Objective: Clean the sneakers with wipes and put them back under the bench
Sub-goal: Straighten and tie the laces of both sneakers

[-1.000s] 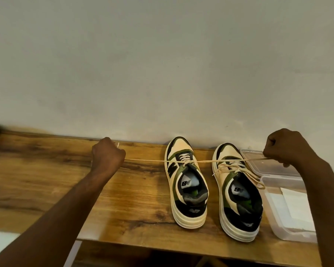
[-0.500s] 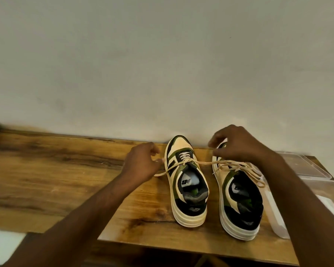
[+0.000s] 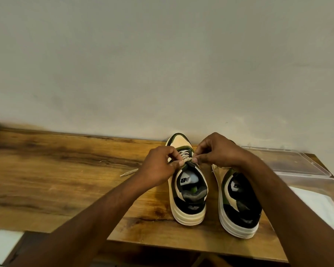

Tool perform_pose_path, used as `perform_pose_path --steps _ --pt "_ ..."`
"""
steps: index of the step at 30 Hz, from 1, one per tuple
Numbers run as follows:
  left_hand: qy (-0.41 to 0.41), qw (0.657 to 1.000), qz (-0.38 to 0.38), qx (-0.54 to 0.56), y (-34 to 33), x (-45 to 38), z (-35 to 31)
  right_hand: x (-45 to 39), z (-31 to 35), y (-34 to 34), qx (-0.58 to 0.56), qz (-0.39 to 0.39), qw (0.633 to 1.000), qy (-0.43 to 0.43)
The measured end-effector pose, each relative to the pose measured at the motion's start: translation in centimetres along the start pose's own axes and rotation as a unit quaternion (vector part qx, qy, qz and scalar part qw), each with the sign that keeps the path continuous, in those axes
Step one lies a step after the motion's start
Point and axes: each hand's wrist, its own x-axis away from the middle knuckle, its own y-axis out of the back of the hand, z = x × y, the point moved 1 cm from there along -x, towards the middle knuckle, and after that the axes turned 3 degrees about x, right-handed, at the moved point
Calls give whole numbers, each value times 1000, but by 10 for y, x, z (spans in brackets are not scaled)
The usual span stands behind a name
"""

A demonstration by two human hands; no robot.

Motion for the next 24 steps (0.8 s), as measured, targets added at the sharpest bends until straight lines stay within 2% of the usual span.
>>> perform_pose_path --steps 5,9,14,18,24 --pt "134 984 31 117 20 -4 0 -3 -2 0 12 16 1000 -18" --pt "194 973 51 116 23 -4 1 -7 -7 -3 47 35 998 -32" --pt "217 967 81 103 16 -3 4 -8 -13 0 73 45 995 -54" --pt "222 966 86 98 17 -3 7 -9 -16 1 114 46 991 -60" --pt "215 969 80 96 19 -4 3 -9 -24 11 116 35 990 -66"
